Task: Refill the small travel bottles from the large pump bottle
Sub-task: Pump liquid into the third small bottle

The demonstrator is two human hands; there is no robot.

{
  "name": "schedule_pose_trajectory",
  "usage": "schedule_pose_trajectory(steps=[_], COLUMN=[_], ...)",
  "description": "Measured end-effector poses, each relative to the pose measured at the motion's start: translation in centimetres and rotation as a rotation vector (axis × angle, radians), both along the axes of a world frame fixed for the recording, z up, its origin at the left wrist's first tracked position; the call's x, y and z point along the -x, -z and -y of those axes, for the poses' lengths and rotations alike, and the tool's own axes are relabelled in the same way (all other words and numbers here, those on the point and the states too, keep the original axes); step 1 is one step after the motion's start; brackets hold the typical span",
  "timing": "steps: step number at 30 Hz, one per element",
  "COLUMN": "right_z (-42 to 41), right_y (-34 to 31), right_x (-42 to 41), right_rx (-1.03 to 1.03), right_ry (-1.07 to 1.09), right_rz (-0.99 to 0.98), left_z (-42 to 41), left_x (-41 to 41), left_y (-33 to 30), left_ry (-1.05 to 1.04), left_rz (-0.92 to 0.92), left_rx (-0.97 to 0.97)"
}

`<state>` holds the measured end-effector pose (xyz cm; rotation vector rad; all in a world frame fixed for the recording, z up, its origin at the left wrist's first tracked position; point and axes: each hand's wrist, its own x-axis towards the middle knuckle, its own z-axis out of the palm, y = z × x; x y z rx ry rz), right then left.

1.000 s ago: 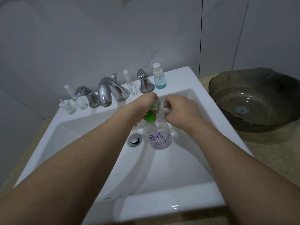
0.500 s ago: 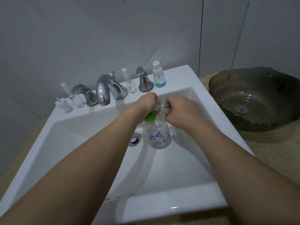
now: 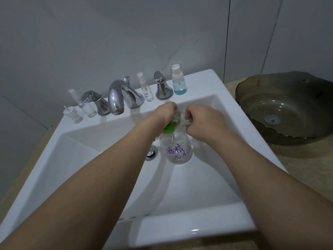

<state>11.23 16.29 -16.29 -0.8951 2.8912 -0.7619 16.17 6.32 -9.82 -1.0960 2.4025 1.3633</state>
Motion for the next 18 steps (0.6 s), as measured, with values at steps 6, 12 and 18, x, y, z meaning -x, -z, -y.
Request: schedule_pose_trajectory(steps=[6, 12, 18], right_z=[0.0, 0.0, -0.2], right_y=[0.0, -0.3, -0.1], right_x=[-0.1, -0.3, -0.1], right_rx=[0.048, 0.121, 0.066], right_ry=[-0.007, 0.017, 0.008], right_rz=[-0.017, -0.051, -0.033], left_z=[-0.2, 0.1, -0.6], left_x=[-0.2, -0.4, -0.3], left_y=[-0.6, -1.5, -1.1], left_ry=[0.005, -0.028, -0.010], left_rz=[0.014, 0.028, 0.012], left_rx=[0.029, 0.019, 0.021])
